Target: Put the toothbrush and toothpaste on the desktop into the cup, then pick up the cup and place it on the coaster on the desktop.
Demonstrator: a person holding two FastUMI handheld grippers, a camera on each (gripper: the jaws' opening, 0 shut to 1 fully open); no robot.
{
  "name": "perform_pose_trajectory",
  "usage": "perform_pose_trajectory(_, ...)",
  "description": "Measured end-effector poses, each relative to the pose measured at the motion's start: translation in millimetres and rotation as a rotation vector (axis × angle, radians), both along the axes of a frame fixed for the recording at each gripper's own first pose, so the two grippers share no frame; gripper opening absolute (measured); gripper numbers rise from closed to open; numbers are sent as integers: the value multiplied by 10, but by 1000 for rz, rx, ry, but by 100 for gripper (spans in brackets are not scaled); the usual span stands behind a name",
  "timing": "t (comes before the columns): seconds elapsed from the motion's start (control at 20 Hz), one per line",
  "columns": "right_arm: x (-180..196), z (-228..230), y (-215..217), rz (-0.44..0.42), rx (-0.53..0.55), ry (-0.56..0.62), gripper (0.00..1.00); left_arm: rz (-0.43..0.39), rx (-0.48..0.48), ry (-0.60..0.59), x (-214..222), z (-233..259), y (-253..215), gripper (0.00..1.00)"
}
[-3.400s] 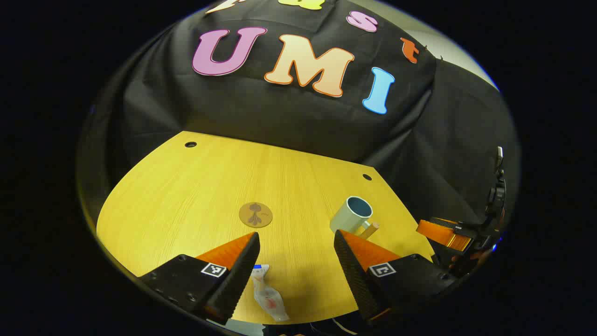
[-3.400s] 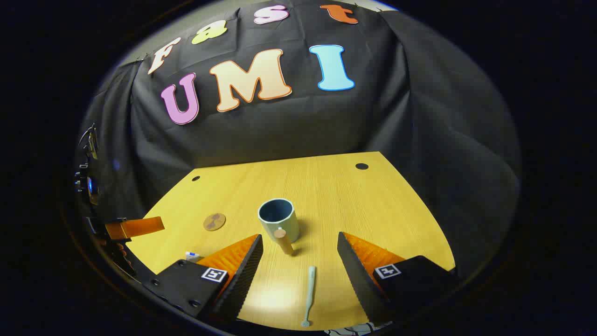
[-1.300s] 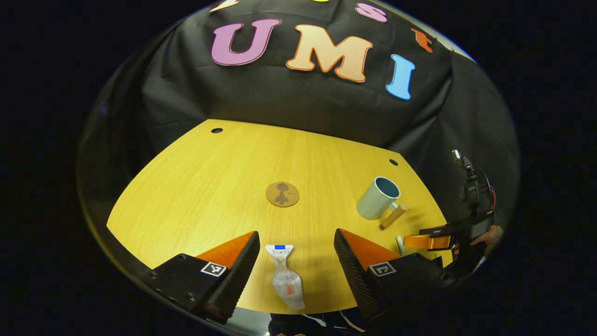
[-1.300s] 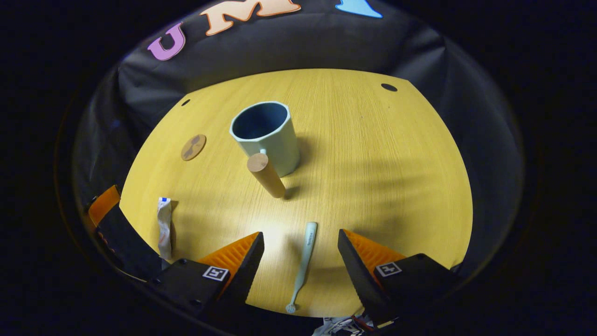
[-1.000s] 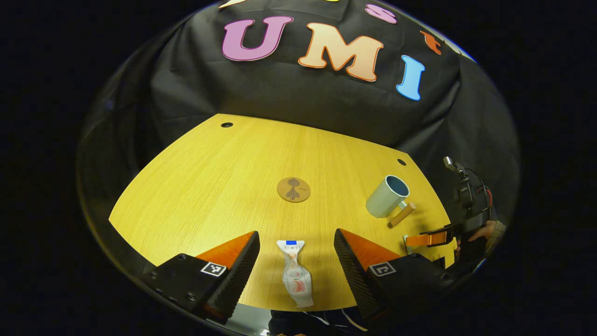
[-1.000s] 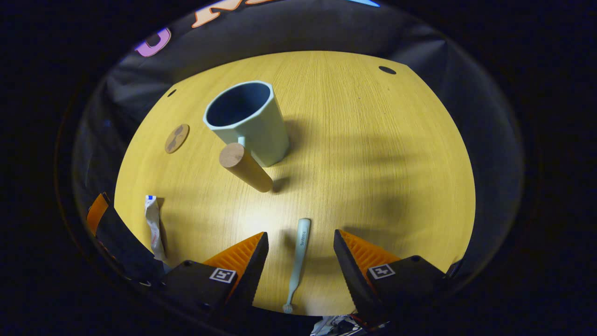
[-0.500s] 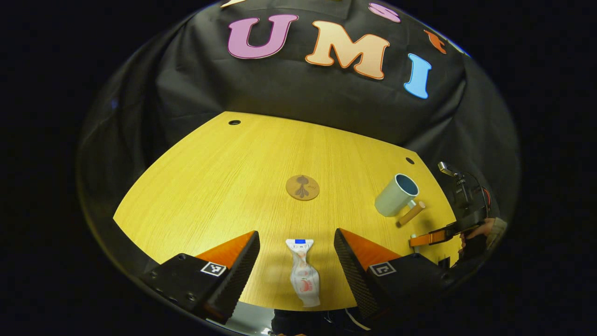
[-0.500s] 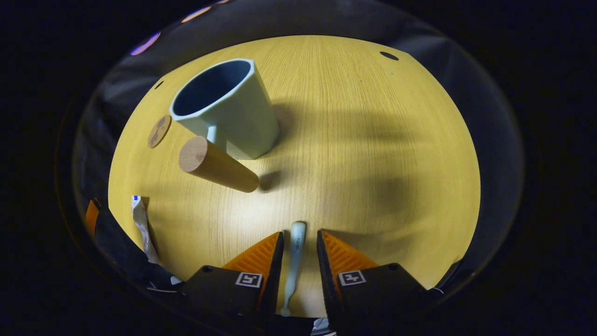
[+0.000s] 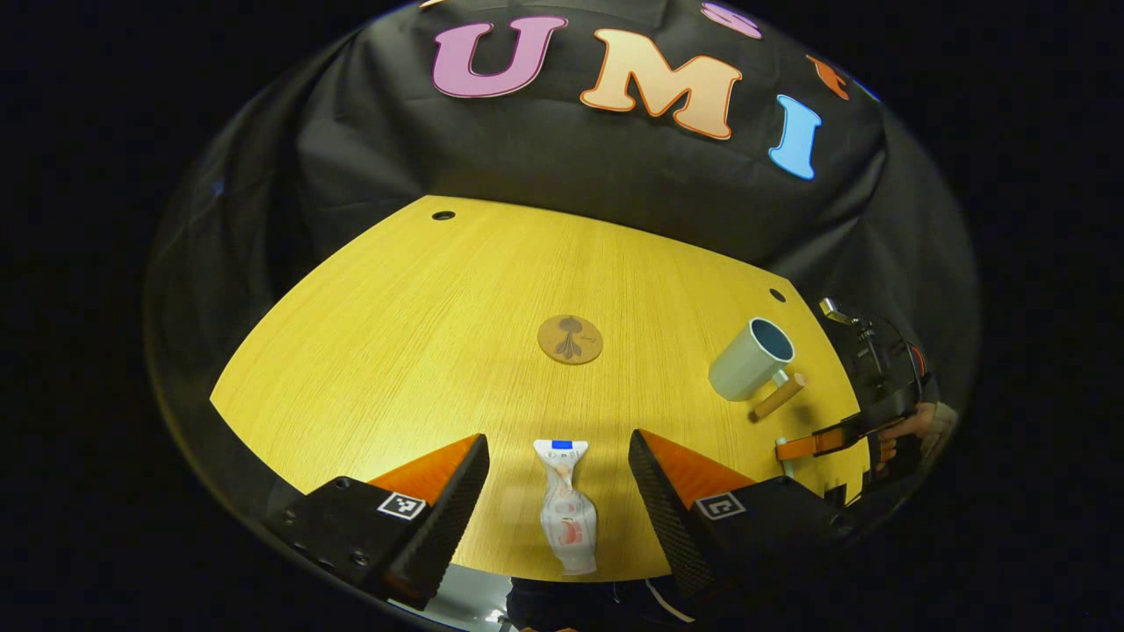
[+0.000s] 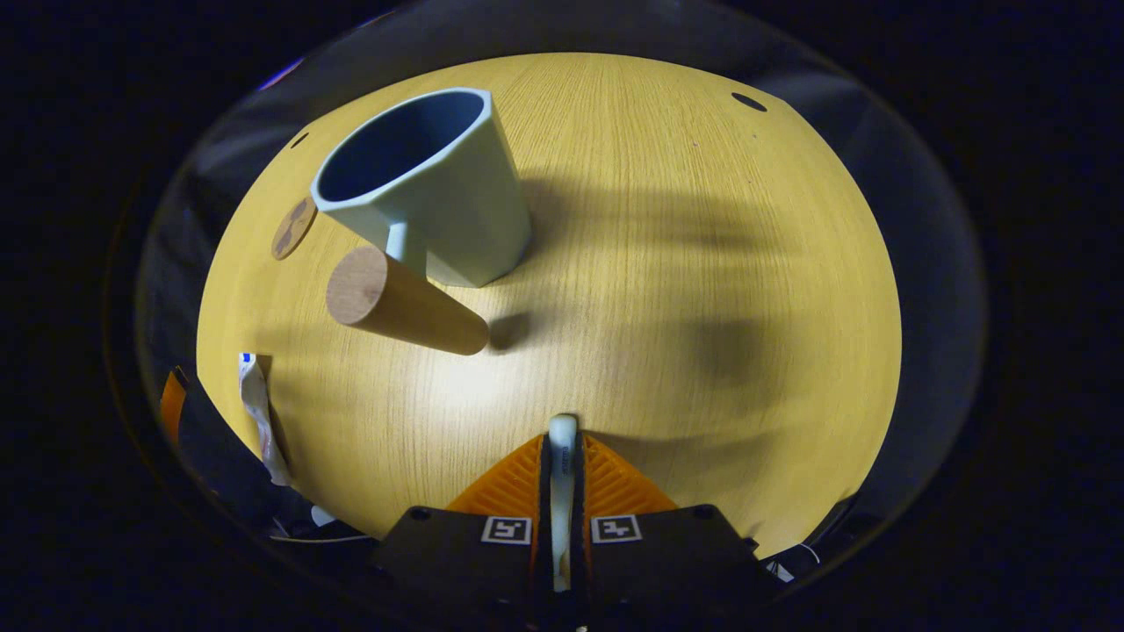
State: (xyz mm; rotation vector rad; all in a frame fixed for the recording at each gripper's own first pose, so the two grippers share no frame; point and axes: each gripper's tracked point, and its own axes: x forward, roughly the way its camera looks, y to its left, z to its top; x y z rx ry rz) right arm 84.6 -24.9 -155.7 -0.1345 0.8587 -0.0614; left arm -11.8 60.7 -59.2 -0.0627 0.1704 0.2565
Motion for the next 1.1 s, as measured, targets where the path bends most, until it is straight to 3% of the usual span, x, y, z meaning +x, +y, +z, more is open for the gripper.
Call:
perform_pose_trajectory(0.25, 21, 20, 28, 44, 5, -68, 8, -9, -41, 123, 41, -255, -51, 94)
perform_pose_trajectory(0.55, 29, 166, 157, 34, 196, -188, 5, 38, -66, 326, 153, -558, -10, 95)
perform_pose_trajectory(0.85, -106, 298, 40, 86, 165, -249, 5, 54, -191, 440, 355, -735, -11, 93)
perform_pose_trajectory(1.05, -209, 397, -13, 94, 169, -274, 5, 65, -237, 481, 463, -785, 4, 87)
perform_pose_trajectory(1.1, -223, 426, -24, 96, 167, -283, 5, 65, -240, 490, 487, -800, 6, 78)
